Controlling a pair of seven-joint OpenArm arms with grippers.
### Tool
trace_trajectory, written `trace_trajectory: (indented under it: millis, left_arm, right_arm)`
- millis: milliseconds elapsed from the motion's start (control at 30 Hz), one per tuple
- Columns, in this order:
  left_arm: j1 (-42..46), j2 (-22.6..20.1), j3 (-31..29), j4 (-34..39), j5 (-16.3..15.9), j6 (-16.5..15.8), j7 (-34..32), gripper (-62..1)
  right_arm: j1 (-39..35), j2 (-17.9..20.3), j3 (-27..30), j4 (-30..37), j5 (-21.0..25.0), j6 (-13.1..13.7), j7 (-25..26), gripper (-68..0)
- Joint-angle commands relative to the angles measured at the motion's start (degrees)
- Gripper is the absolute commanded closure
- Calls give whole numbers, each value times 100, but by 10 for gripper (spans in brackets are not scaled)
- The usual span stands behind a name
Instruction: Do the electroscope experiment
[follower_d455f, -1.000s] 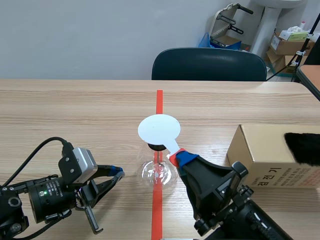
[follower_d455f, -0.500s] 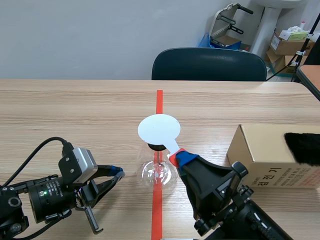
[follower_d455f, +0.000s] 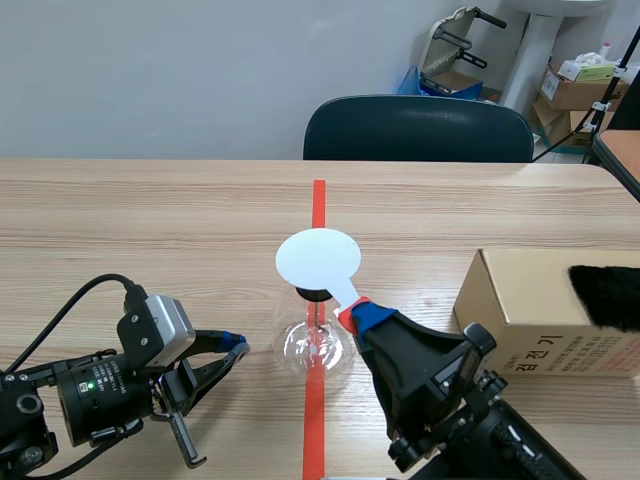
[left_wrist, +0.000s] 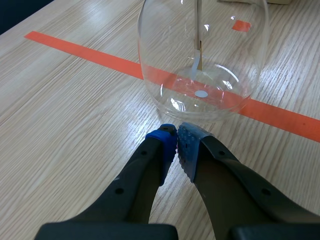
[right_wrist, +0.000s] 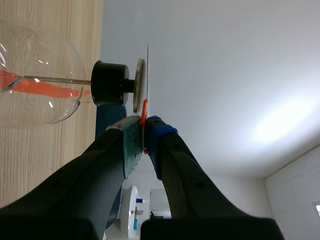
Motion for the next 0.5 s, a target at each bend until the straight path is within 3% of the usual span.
trace_trajectory:
  millis: [0,467]
  left_arm:
    - [-2,13,-17,39,-15,28,-98,-55]
    - [-2,20,-17,39,-15,28,-138,-55]
  right_arm:
    - [9,59,11,131,-4,-63,-35,-6]
    - [9,59,11,131,-4,-63,-35,-6]
